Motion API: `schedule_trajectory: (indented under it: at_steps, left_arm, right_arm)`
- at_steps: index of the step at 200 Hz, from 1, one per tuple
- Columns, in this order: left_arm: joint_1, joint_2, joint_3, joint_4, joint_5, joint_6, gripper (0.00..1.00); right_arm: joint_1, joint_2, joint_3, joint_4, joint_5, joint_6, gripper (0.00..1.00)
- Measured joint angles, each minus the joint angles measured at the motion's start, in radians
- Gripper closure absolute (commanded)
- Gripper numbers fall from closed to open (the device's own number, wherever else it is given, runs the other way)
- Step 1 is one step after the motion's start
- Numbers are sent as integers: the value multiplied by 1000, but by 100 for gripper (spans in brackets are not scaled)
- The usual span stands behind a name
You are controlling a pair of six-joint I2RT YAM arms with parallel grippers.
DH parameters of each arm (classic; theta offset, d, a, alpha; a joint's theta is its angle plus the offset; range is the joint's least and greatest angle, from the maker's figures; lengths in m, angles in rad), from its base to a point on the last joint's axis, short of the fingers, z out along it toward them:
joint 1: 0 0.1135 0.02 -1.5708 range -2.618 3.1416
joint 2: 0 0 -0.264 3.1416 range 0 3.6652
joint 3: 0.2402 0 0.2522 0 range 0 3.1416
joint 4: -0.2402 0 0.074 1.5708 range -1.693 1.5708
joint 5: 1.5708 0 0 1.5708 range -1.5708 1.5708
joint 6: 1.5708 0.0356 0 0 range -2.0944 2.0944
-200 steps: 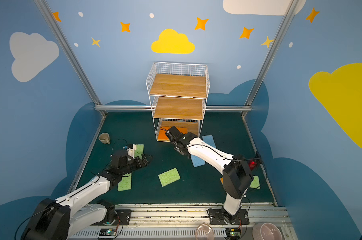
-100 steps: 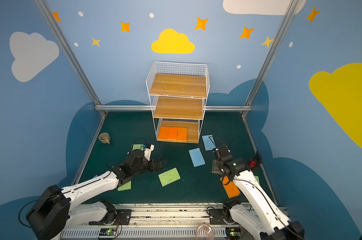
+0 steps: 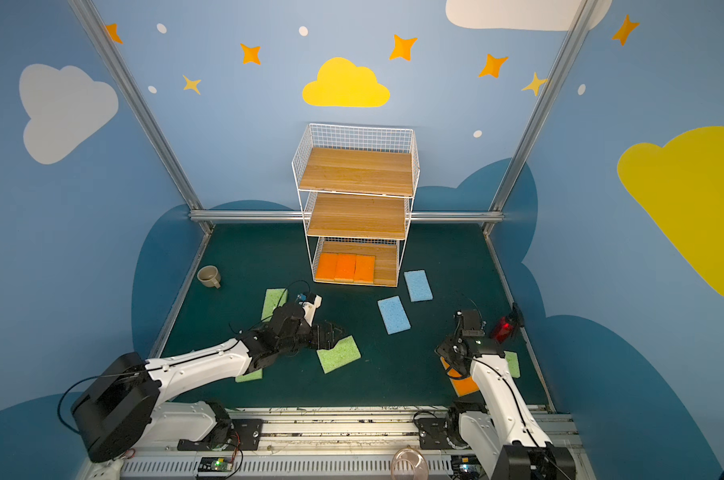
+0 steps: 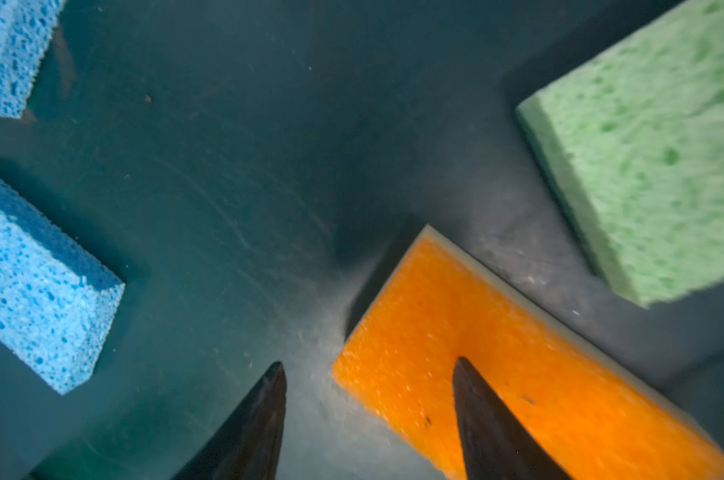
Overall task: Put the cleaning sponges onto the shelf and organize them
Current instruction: 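Lower the right gripper onto the orange sponge near the robot and close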
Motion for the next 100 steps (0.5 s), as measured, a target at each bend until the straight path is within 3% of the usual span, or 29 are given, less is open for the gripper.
schedule_trajectory:
  at_steps: [22, 44, 60, 73, 83, 100]
  left_arm:
    - [0, 26, 0, 14, 5, -7, 0]
    - [0, 53, 0, 32, 13, -18, 0]
    - [0, 71, 0, 40, 18, -24, 0]
    - [0, 77, 0, 41, 20, -26, 0]
    - [0, 77, 0, 42, 20, -26, 0]
    - [0, 74, 0, 42, 20, -28, 0]
  right_arm:
    - [-38, 64, -1, 49, -37, 0, 52]
    - [-64, 132, 7, 65, -61, 3, 52]
    - [-72, 191, 42, 49, -76, 0, 59]
    - [-77, 260, 85, 24, -90, -9, 70]
    - [-83, 325, 133, -5, -110, -19, 84]
    - [-87, 412, 192, -29, -150, -37, 96]
